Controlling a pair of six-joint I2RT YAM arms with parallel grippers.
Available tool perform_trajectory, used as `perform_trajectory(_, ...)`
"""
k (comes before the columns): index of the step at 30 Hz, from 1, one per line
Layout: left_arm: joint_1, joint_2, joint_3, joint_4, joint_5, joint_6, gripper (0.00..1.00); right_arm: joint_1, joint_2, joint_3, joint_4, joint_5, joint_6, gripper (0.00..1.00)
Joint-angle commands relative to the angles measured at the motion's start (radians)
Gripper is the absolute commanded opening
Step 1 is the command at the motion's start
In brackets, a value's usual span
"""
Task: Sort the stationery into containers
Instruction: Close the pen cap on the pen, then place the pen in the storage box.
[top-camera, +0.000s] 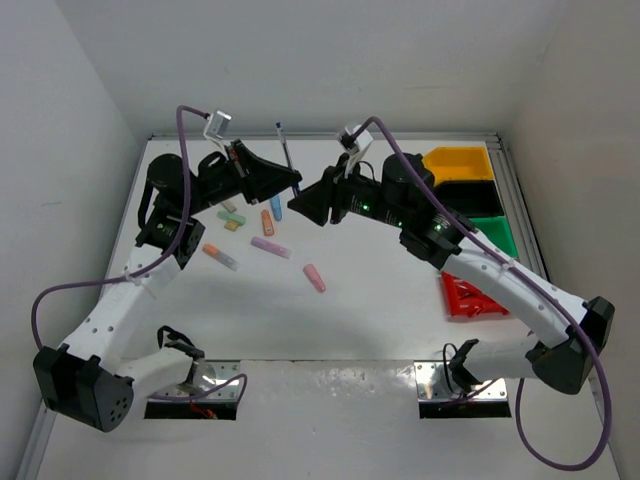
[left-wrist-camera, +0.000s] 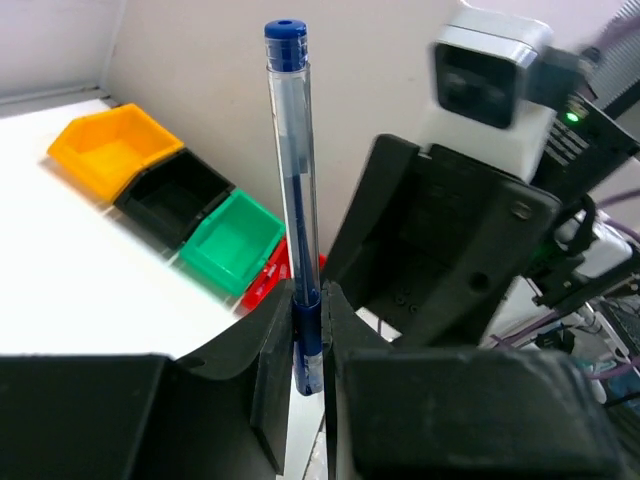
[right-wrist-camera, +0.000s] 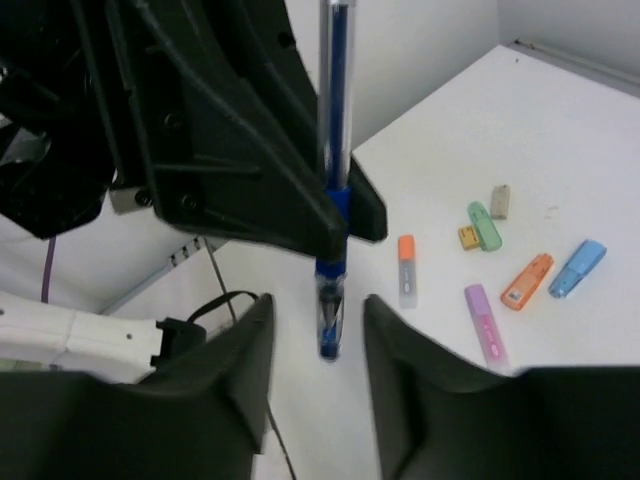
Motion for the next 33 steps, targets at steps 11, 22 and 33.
perform_trajectory(11,0.071,0.080,0.034,-0.250,0.306,0.017,0.00,-0.204,-0.204,-0.053,-0.111,-0.088,-0.513,0.37)
perform_trajectory(22,0.015,0.051,-0.152,-0.365,0.424,0.011,0.00,-0.062,-0.278,-0.152,-0.239,-0.244,-1.314,0.27)
perform_trajectory(33,-0.028,0.076,-0.276,-0.381,0.580,-0.006,0.02,0.098,-0.284,-0.243,-0.470,-0.266,-1.800,0.32)
